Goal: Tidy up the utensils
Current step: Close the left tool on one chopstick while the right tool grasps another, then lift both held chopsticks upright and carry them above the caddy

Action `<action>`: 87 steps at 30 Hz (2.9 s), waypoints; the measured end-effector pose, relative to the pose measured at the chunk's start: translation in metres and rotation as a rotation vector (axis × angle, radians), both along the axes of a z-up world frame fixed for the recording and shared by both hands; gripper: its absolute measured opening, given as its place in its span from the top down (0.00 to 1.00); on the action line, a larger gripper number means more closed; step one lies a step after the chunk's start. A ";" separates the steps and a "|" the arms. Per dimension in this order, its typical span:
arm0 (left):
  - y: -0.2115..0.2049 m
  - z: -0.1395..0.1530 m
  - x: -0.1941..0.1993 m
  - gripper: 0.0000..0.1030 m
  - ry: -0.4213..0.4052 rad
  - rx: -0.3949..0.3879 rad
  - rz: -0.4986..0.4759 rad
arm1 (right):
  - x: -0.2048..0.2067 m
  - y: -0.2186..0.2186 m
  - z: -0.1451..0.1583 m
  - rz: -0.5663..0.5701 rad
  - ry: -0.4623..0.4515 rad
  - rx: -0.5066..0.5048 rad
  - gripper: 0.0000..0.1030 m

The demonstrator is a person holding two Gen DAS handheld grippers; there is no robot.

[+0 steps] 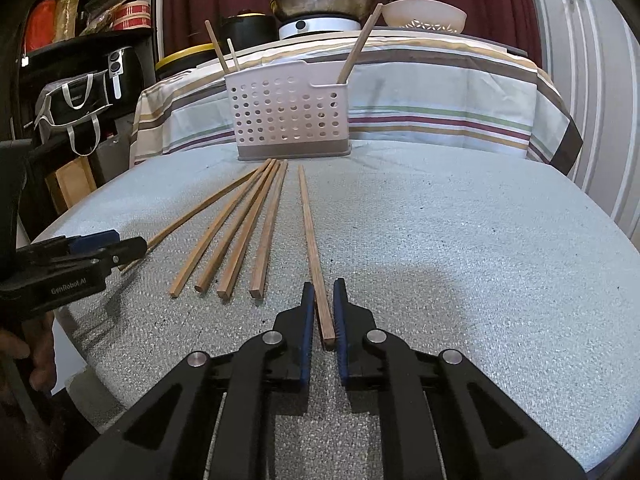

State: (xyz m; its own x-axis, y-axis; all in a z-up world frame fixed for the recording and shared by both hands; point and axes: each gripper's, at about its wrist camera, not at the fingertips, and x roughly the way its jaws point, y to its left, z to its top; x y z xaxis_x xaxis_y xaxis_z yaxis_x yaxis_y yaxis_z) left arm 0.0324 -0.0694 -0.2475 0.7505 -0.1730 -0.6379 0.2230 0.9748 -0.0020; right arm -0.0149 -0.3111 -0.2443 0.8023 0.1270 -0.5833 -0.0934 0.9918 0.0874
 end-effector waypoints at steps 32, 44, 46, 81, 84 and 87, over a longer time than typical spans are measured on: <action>-0.006 0.014 -0.013 0.94 -0.086 -0.008 -0.068 | -0.007 0.000 0.022 -0.014 -0.063 0.010 0.93; 0.004 0.045 -0.022 0.94 -0.174 -0.007 -0.036 | -0.015 -0.003 0.049 -0.036 -0.124 0.007 0.93; 0.007 0.052 -0.022 0.94 -0.186 -0.012 -0.030 | -0.016 -0.003 0.055 -0.039 -0.135 0.008 0.93; 0.032 0.165 0.067 0.94 -0.279 -0.077 -0.043 | 0.072 -0.010 0.153 -0.023 -0.293 -0.013 0.93; 0.033 0.168 0.076 0.94 -0.274 -0.094 -0.050 | 0.080 -0.011 0.157 -0.019 -0.292 -0.005 0.93; 0.033 0.173 0.082 0.94 -0.275 -0.105 -0.056 | 0.088 -0.011 0.161 -0.013 -0.282 0.017 0.93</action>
State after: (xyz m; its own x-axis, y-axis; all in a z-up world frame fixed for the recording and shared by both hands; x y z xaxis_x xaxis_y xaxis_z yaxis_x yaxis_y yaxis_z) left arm 0.1139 -0.0360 -0.0744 0.8800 -0.2729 -0.3887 0.2824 0.9587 -0.0339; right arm 0.0731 -0.3222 -0.0833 0.9341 0.1234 -0.3349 -0.1036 0.9917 0.0765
